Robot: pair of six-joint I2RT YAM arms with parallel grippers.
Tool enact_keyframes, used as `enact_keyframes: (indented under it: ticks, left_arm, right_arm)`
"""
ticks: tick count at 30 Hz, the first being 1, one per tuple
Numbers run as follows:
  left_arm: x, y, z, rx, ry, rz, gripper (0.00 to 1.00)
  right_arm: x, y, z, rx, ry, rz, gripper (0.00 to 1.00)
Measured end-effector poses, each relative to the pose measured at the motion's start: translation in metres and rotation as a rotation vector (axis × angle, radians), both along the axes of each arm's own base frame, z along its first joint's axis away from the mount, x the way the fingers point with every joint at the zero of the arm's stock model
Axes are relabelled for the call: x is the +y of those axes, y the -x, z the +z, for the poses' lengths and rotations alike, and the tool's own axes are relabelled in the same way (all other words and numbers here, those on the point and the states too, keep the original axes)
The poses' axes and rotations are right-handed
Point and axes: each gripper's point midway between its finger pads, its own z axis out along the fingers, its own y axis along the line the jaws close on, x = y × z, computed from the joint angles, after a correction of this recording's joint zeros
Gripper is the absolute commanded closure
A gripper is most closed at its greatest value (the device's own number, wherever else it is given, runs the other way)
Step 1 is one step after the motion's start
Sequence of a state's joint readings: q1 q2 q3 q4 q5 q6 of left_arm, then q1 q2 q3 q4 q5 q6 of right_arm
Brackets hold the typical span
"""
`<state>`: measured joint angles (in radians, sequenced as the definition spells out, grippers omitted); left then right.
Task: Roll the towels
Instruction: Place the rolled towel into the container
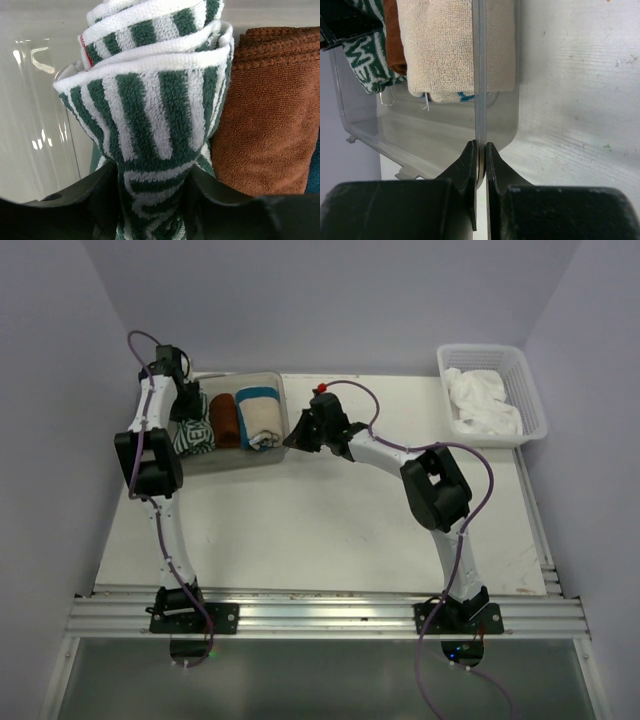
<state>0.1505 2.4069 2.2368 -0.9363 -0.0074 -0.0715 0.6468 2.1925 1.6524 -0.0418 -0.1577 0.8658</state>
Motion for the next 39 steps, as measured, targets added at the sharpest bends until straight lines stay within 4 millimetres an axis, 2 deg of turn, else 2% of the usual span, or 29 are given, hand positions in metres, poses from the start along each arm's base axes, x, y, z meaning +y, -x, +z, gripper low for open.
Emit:
enact_keyframes:
  ticks: [1,4,12,15,16,21,24,25,29,30,39]
  left_arm:
    - [0.0,0.0,0.0,-0.001,0.002,0.002,0.44]
    - [-0.001,-0.001,0.0,-0.005,0.009,0.011,0.35]
    - [-0.001,-0.002,0.0,-0.009,0.014,0.021,0.31]
    - [-0.001,-0.002,0.001,-0.011,0.014,0.038,0.25]
    - [-0.001,-0.002,0.001,-0.01,0.012,0.042,0.18]
    - [0.0,0.003,0.005,-0.007,-0.03,0.071,0.11]
    - [-0.005,0.002,0.014,-0.023,-0.046,0.069,0.04]
    - [-0.005,0.002,0.018,-0.03,-0.05,0.069,0.02]
    - [-0.012,0.001,0.032,-0.055,-0.055,0.061,0.01]
    - [-0.012,0.002,0.036,-0.061,-0.057,0.061,0.0]
    - [-0.015,0.011,0.078,-0.132,-0.069,0.064,0.0]
  right_arm:
    - [0.0,0.0,0.0,-0.001,0.001,0.001,1.0]
    - [0.0,0.0,0.0,-0.001,0.002,0.001,1.0]
    - [0.0,0.0,0.0,-0.002,0.003,0.002,1.0]
    - [0.0,0.0,0.0,-0.002,0.002,0.002,1.0]
    - [0.0,0.0,0.0,-0.002,0.002,0.002,1.0]
    - [0.0,0.0,0.0,-0.004,0.006,0.004,1.0]
    - [-0.001,0.0,0.0,-0.007,0.009,0.007,0.87]
    - [-0.001,0.0,0.0,-0.009,0.01,0.008,0.74]
    - [-0.005,0.003,-0.007,-0.013,0.054,0.027,0.47]
    - [-0.007,0.004,-0.01,-0.01,0.065,0.03,0.43]
    - [-0.014,0.007,-0.017,-0.014,0.121,0.042,0.31]
